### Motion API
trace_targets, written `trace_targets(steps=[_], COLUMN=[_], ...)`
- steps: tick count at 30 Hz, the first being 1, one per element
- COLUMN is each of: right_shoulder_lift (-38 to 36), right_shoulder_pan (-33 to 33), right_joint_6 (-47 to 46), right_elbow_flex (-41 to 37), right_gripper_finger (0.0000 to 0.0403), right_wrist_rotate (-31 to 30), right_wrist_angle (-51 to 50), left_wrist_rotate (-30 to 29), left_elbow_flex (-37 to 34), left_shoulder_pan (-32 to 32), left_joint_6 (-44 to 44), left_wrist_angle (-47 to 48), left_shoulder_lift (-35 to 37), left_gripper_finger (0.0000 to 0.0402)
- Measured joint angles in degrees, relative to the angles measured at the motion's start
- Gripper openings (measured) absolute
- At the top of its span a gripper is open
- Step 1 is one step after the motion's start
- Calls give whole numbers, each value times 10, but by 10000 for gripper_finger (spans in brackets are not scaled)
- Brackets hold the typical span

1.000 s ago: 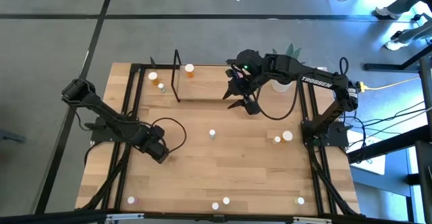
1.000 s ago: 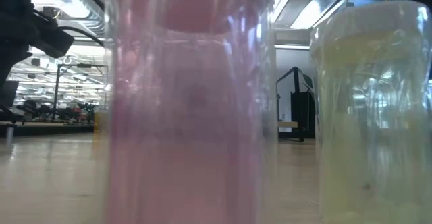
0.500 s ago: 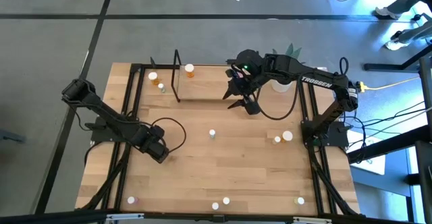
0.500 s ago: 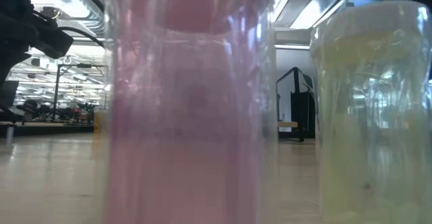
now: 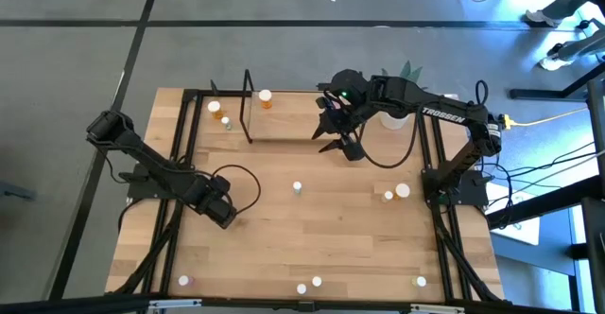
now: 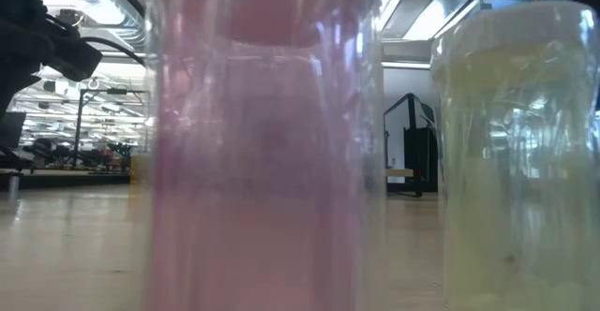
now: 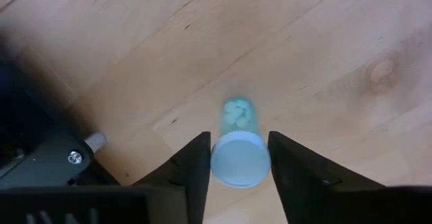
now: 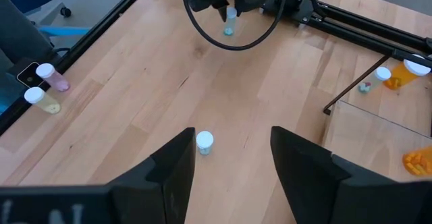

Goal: Pick and place medicine bottles onto shelf by color
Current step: Put the bottom right blue pill bottle on the shelf

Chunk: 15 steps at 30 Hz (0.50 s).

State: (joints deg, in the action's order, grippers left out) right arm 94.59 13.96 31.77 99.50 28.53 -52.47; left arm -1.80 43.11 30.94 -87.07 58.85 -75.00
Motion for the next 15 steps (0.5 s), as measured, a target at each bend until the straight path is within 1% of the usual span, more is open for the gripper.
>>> trace_targets(steps=[6, 11, 15], right_shoulder_lift=[0, 0, 0], right_shoulder_pan=[0, 0, 0], right_joint_6=[0, 0, 0], right_elbow_flex=[0, 0, 0], right_gripper_finger=[195, 195, 195], right_wrist_rotate=[0, 0, 0], right_wrist_angle=[0, 0, 0], left_wrist_rotate=[0, 0, 0], left_elbow_flex=[0, 3, 28], left_shoulder_pan=[0, 0, -9], left_joint_6=[1, 5, 47], left_wrist_angle=[1, 1, 5], left_shoulder_lift=[0, 0, 0], left_gripper_finger=[107, 102, 101])
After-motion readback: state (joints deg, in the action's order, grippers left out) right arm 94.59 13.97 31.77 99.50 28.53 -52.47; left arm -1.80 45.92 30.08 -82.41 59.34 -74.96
